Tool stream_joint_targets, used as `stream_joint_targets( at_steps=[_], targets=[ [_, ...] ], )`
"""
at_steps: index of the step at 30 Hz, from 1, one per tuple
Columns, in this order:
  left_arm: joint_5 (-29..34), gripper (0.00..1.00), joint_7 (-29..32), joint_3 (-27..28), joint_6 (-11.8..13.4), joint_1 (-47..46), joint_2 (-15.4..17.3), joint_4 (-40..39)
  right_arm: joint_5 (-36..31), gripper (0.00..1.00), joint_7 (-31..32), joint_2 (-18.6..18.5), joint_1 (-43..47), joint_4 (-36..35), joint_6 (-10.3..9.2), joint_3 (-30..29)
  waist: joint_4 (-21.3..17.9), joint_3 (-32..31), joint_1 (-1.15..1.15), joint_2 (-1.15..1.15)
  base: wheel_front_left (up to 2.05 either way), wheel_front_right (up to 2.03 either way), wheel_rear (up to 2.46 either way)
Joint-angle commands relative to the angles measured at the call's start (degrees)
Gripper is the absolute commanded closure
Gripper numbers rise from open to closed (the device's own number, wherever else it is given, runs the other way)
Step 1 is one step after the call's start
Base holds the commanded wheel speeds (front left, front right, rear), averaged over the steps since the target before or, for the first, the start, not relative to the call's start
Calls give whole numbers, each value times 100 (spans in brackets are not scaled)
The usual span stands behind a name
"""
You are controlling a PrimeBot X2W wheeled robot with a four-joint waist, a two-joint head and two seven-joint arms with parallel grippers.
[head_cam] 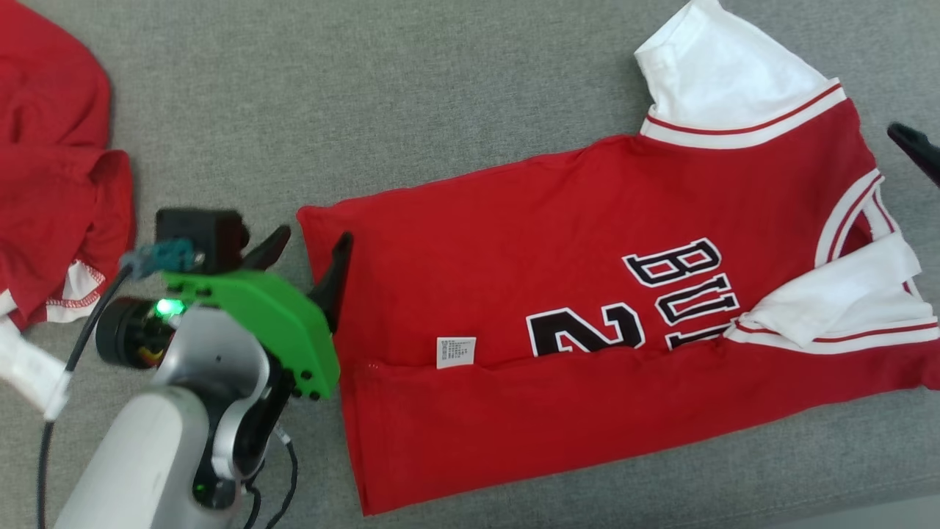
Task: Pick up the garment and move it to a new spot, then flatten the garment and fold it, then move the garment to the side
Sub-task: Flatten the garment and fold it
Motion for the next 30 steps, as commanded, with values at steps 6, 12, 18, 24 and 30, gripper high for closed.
stream_joint_targets(
  at_steps=[6, 12, 18, 24, 30],
  targets=[
    [150, 0, -21, -321, -246, -1189, -422, 1016, -986, 0, 122, 956, -1671, 976, -2, 730, 510, 634, 0, 0, 0, 0, 0],
    [147, 0, 23, -765, -533, -1461, -713, 1701, -1263, 0, -28, 1390, -2364, 2017, -1, 1304, 802, 615, 0, 0, 0, 0, 0],
    [-31, 0, 276, -1105, -825, -1449, -868, 1909, -1101, 0, -268, 1590, -2587, 2613, 1, 1866, 955, 525, 0, 0, 0, 0, 0],
    [-29, 100, 53, -1029, -824, -1523, -884, 2015, -657, 100, -726, 1596, -2779, 2707, 6, 2301, 887, 438, 0, 0, 0, 0, 0],
    [-21, 100, -485, -689, -706, -1699, -900, 1996, -137, 100, -1711, 1246, -3002, 2526, -2, 2377, 670, 279, 0, 0, 0, 0, 0]
  ],
)
